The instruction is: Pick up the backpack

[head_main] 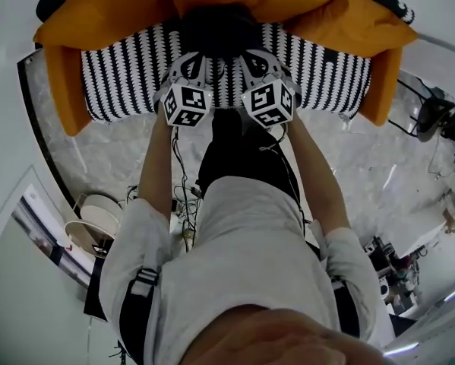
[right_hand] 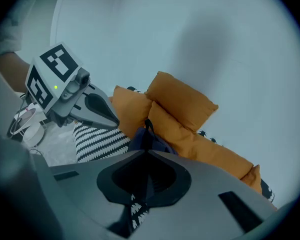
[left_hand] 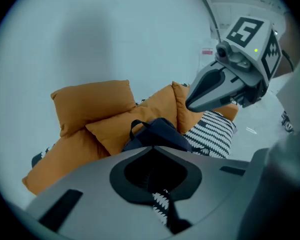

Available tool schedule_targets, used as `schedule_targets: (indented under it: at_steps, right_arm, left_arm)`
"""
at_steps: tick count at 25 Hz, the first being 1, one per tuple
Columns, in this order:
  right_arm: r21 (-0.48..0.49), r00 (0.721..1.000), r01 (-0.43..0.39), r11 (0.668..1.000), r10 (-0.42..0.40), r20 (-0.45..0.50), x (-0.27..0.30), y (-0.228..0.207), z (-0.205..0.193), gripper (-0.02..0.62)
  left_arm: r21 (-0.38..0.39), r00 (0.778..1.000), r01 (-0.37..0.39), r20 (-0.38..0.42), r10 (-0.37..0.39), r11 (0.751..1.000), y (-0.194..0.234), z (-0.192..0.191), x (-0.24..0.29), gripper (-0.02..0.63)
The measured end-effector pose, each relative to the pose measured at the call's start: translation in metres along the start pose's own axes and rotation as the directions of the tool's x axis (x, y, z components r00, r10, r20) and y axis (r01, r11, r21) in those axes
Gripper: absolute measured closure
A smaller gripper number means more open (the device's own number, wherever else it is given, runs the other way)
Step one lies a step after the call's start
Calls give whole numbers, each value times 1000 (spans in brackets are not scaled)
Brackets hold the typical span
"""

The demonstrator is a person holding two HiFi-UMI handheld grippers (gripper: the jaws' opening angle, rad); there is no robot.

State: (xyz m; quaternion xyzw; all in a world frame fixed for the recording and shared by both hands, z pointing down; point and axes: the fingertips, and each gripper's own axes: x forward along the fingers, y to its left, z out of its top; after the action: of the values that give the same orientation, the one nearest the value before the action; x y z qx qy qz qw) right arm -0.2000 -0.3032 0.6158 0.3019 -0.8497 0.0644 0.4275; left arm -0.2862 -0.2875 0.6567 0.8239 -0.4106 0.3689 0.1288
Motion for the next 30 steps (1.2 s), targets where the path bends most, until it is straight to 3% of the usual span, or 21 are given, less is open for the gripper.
schedule_targets:
  at_steps: [6, 13, 14, 16, 17, 19, 21, 30]
  right_arm:
    - [-12, 1000, -13, 1000, 13, -27, 34, -20, 7, 554]
    - [-89, 996, -48, 995, 41, -79, 64, -29, 12, 552]
    - [-91, 995, -60, 994, 52, -90, 68, -30, 10, 542]
    - [-97, 990, -88, 991, 76, -121, 75, -31, 5, 411]
    - [-102, 987, -102, 990, 87, -137, 78, -31, 2, 402]
    - [-110, 981, -126, 986, 107, -162, 84, -30, -3, 388]
    - [-116, 976, -143, 983, 121, -182, 90, -31, -7, 364]
    - [-159, 963, -158, 975, 117, -245, 121, -41, -24, 337]
  left_arm:
    - [94, 999, -13, -43, 17, 996, 33, -10, 22, 594]
    - [89, 990, 108, -99, -99, 990, 47, -26, 54, 594]
    - [95, 989, 118, -100, -108, 989, 50, -25, 57, 592]
    - [103, 985, 152, -103, -142, 983, 55, -23, 64, 590]
    - [107, 980, 179, -107, -168, 978, 56, -22, 66, 568]
    - [123, 965, 245, -124, -230, 962, 53, -25, 72, 423]
    - [151, 954, 286, -139, -266, 946, 51, -29, 81, 352]
    - [229, 955, 287, -145, -259, 930, 61, -46, 122, 299]
